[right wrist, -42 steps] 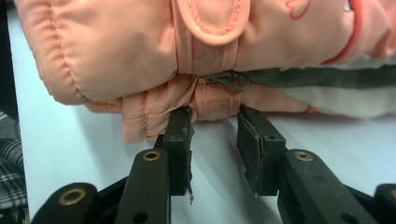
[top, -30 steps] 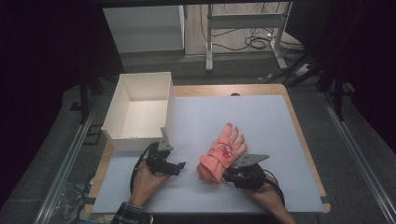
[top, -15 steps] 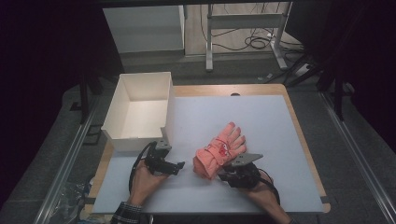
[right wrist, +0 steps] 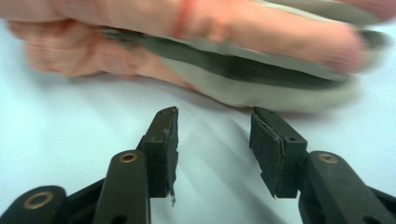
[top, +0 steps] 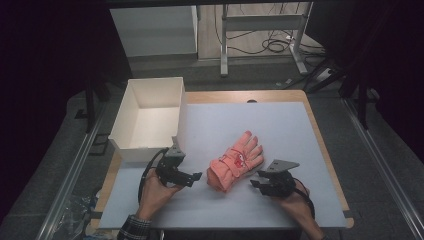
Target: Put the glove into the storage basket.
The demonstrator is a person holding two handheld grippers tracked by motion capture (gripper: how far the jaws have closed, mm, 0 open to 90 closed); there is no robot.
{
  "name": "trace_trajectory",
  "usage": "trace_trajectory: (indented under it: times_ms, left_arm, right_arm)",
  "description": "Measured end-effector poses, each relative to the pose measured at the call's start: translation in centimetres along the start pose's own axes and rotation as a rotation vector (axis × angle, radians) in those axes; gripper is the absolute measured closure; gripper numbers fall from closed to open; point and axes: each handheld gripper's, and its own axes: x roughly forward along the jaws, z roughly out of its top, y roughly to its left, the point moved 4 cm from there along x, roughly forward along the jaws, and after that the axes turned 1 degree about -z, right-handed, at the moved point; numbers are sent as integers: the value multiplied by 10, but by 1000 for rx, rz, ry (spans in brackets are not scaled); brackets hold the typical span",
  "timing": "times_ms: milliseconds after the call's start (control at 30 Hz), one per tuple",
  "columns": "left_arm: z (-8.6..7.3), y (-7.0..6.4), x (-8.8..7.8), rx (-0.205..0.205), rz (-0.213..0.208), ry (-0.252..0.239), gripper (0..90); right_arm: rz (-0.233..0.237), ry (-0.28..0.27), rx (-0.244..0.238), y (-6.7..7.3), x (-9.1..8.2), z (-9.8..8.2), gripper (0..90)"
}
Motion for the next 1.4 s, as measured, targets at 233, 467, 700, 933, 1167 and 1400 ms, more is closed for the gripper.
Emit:
trace_trajectory:
  times_ms: [233,467,700,933,1167,1400]
  left_arm:
    - [24,-17,-8,21,-54,-8,12]
    - [47,-39,-1,72,-85,7,0]
    - [64,-62,21,149,-56,55,0]
    - [67,-69,51,175,-23,99,0]
    - [58,-77,79,213,8,163,0]
    - [49,-73,93,221,17,225,0]
  right_arm:
    - [-71,-10,53,-31,-12,-7,443]
    - [-114,3,106,-56,-17,-15,302]
    - [-113,10,140,-64,-18,-17,229]
    - [-177,39,117,-66,-17,-18,159]
    - [-178,42,114,-66,-16,-19,150]
    - [-178,42,115,-66,-16,-19,150]
